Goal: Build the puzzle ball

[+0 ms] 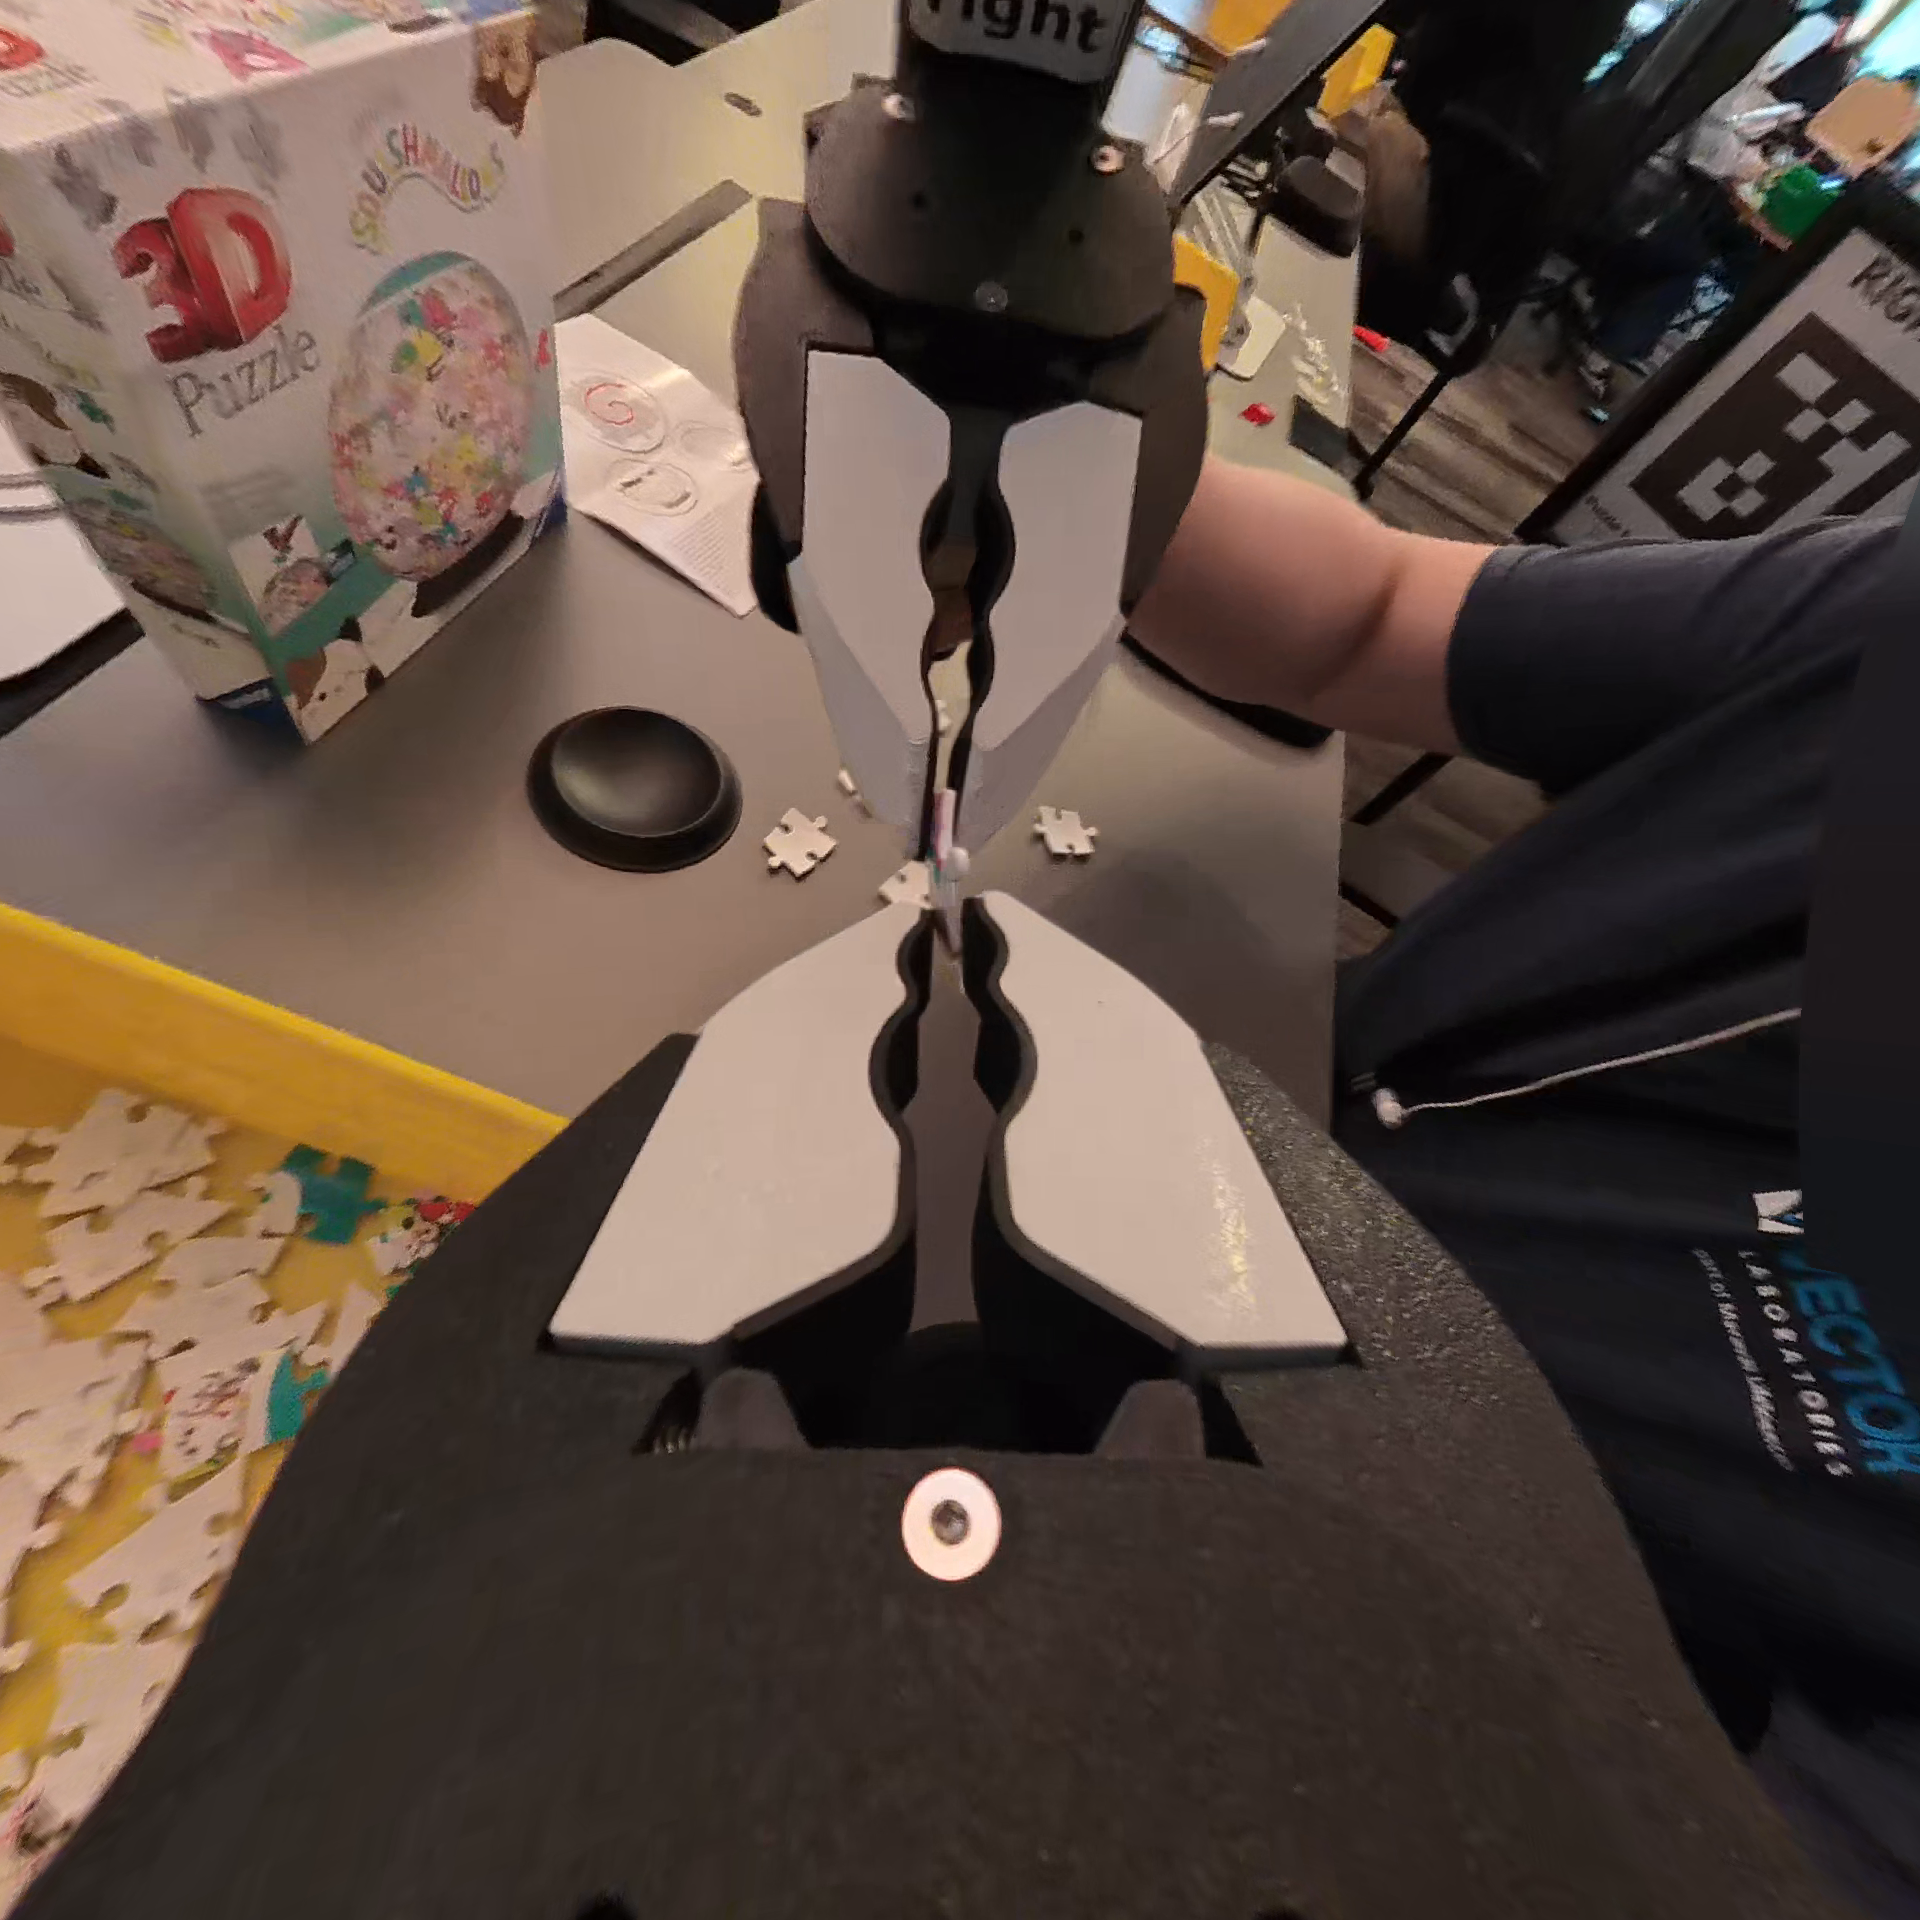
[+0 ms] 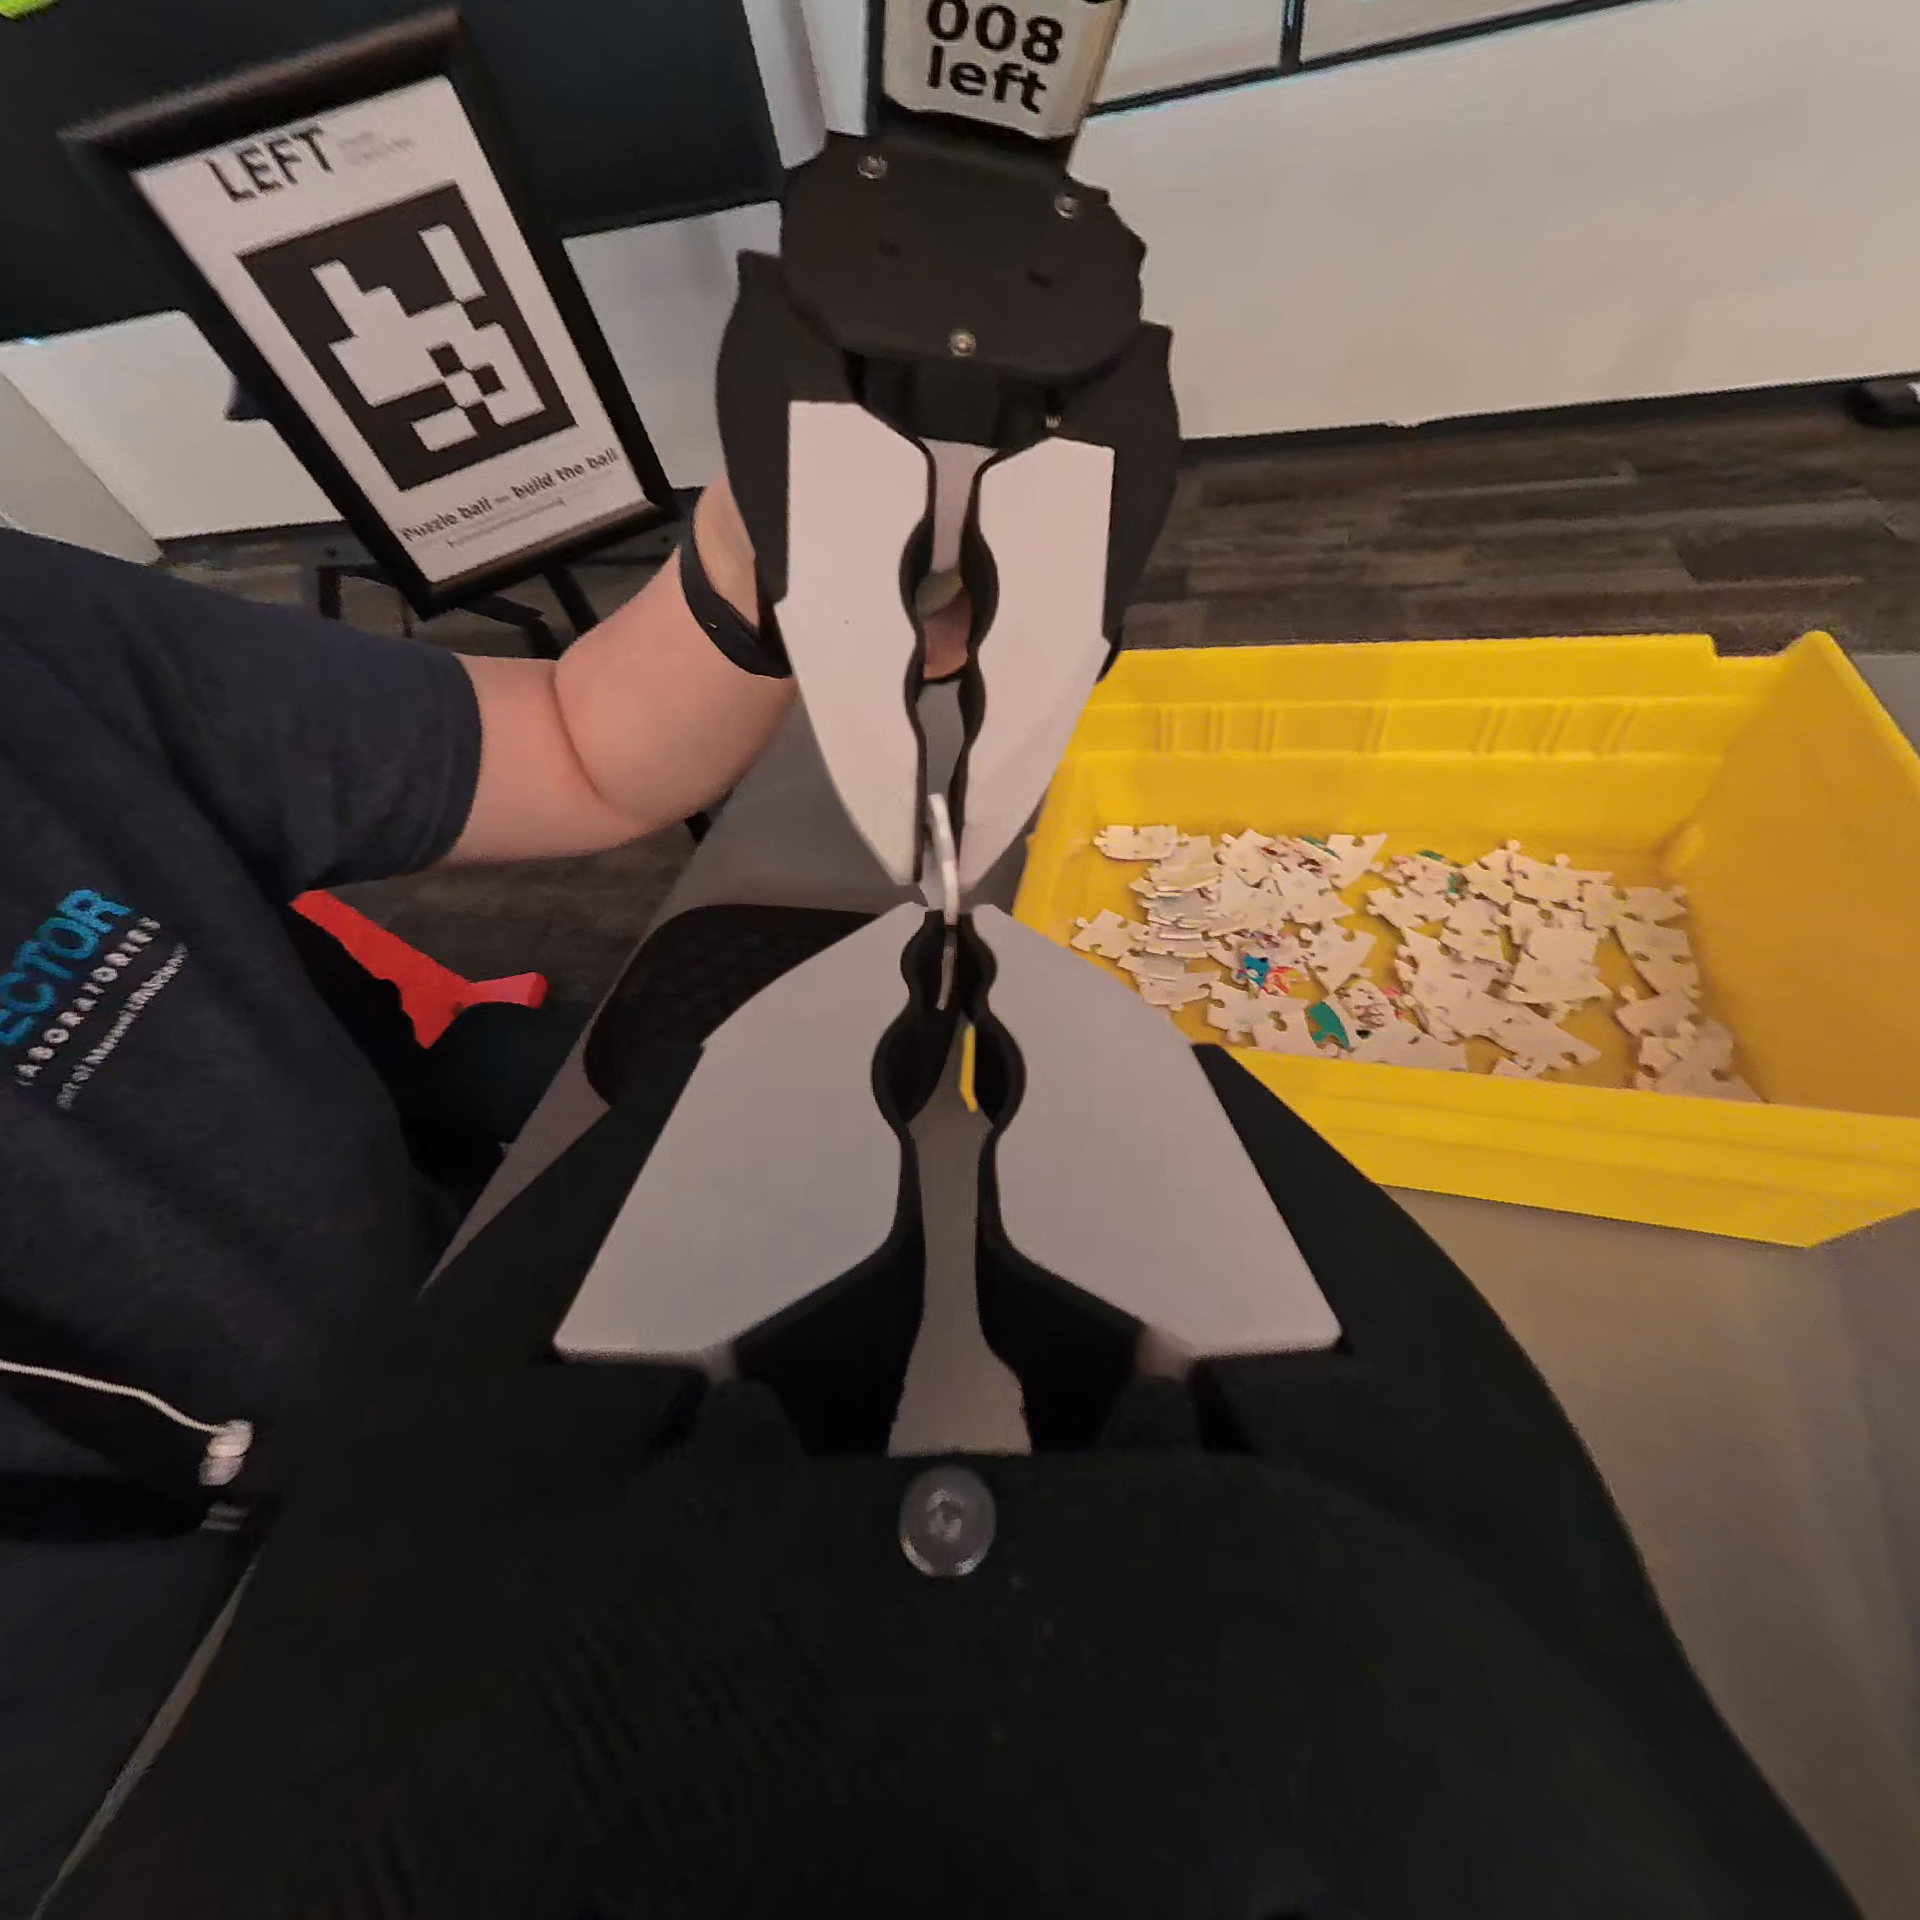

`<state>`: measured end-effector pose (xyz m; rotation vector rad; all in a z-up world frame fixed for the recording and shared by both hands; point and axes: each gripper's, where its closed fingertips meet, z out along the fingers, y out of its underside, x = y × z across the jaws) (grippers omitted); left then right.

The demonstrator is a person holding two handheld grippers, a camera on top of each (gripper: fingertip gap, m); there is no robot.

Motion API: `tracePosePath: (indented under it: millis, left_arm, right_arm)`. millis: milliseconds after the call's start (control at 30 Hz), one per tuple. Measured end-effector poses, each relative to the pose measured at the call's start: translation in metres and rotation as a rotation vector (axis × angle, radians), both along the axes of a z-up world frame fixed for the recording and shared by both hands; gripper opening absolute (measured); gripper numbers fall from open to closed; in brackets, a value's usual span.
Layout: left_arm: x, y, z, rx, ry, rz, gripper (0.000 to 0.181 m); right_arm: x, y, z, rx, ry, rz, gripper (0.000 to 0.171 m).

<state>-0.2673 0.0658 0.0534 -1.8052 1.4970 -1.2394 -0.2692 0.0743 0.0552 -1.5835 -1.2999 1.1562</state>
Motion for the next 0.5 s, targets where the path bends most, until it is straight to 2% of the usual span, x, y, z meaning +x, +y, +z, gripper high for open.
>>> tracePosePath:
  millis: [67,100,133,233,333,433,500]
  left_arm:
    - [-0.004,0.012,-0.003,0.027,0.025,0.056,0.002]
    - [-0.007,0.018,-0.004,0.038,0.04,0.081,0.002]
    - [-0.013,0.028,-0.006,0.05,0.069,0.117,0.002]
    - [-0.044,0.09,-0.024,0.092,0.249,0.346,0.002]
    - [-0.072,0.154,-0.065,0.038,0.451,0.566,0.002]
    - [-0.067,0.184,-0.106,-0.135,0.479,0.609,0.002]
    - [-0.07,0.203,-0.132,-0.148,0.539,0.657,0.002]
  right_arm:
    - [-0.002,0.005,0.001,0.002,0.011,-0.026,0.01]
    - [-0.001,0.009,0.003,0.002,0.016,-0.055,0.022]
    - [0.003,0.013,0.005,0.015,0.013,-0.093,0.026]
    - [0.036,0.021,0.002,0.095,-0.028,-0.25,0.026]
    - [0.077,0.008,-0.026,0.126,-0.121,-0.334,0.026]
    - [0.116,-0.01,-0.068,0.117,-0.235,-0.42,0.026]
    - [0.139,-0.025,-0.095,0.105,-0.307,-0.461,0.026]
